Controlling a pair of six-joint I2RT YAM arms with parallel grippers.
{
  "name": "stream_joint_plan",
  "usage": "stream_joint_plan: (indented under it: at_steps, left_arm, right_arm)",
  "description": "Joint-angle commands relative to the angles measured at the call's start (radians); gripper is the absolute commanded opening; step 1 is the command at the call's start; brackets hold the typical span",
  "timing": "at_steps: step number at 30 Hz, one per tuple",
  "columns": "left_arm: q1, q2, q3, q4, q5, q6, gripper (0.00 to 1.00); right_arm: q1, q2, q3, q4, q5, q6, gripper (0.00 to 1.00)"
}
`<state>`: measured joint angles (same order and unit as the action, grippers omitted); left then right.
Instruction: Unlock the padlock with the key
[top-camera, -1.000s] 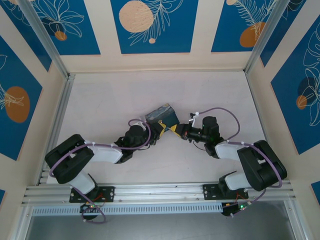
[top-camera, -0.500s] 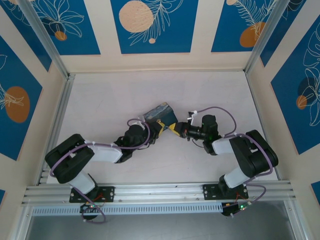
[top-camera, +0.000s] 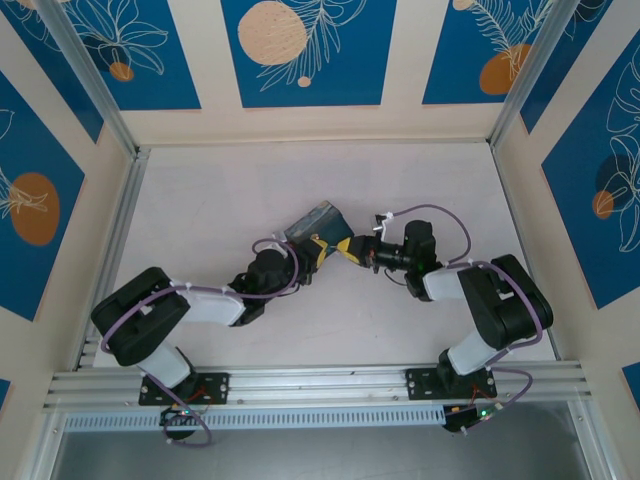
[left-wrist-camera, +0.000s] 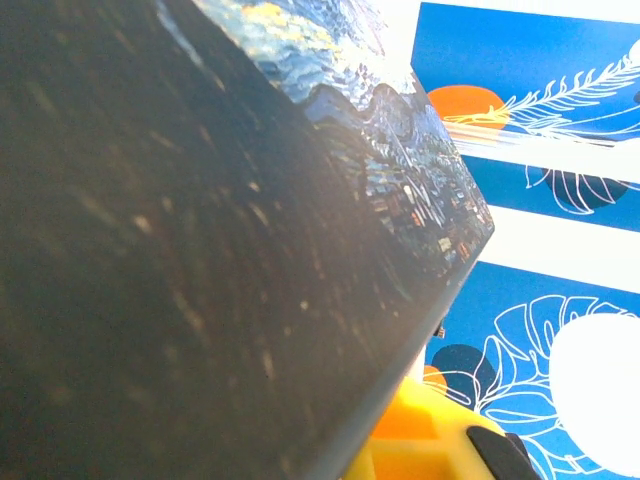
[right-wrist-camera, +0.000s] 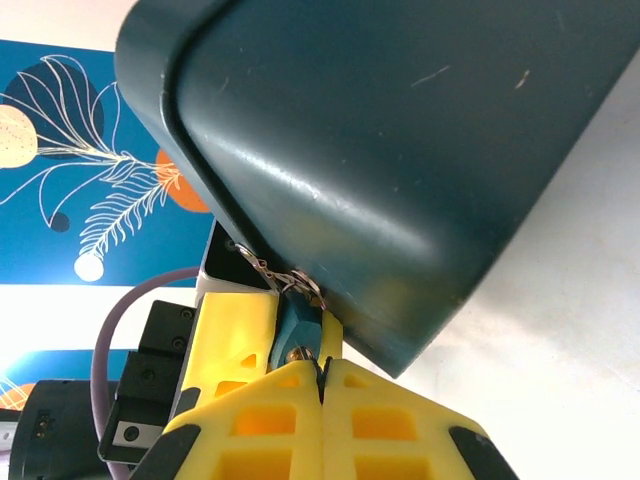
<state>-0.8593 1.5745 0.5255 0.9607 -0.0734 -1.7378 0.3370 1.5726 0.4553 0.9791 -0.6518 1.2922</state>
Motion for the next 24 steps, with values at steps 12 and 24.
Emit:
stream_joint_plan:
  at_steps: [12, 24]
  left_arm:
    - [-0.03, -0.016, 0.034, 0.054, 0.105, 0.018, 0.0]
    - [-0.034, -0.018, 0.045, 0.047, 0.109, 0.029, 0.0]
  right_arm:
    - [0.021, 0.026, 0.069, -0.022, -0.064, 0.14, 0.0]
    - [0.054, 0.073, 0.094, -0.038, -0.039, 0.269, 0.0]
